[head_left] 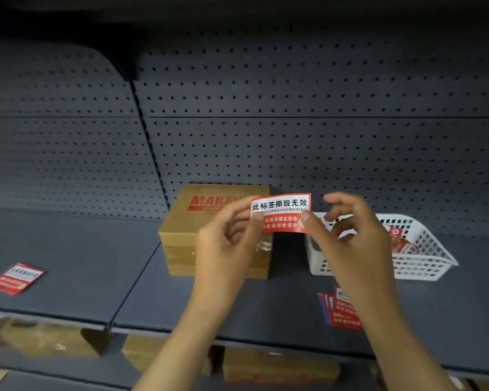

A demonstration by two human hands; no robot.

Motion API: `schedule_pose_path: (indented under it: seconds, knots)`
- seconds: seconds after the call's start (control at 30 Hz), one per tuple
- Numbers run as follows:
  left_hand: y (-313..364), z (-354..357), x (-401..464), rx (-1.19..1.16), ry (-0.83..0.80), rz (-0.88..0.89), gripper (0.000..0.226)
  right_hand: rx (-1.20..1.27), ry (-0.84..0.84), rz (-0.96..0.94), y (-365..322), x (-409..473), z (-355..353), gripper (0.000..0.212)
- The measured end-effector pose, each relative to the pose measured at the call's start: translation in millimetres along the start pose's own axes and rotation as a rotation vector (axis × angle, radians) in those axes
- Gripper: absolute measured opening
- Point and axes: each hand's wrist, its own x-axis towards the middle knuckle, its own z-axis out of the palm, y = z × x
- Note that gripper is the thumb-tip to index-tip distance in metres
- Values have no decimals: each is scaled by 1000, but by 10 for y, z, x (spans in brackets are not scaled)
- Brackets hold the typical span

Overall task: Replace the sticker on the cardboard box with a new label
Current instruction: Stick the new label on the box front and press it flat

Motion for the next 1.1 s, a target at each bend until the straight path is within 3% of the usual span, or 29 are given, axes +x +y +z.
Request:
schedule_pose_path:
  seconds: [0.13, 0.5, 0.8, 0.93, 1.1]
  knots:
    - [-50, -453, -50, -12, -12, -51, 25, 69, -102, 63, -83, -197, 296, 9]
    - [-277, -1101, -124, 10, -40, -114, 25, 101, -114, 132, -216, -548, 824, 7]
    - [-714, -1246, -98, 653, 47, 117, 25, -56, -176, -6, 45, -758, 1096, 9]
    - [-849, -1254, -52, 646, 47, 145, 41, -111, -127, -45, 250, -838, 1238, 11]
    - [-1036, -1200, -6, 658, 67, 146, 24, -139, -78, -27, 406, -853, 1394, 12]
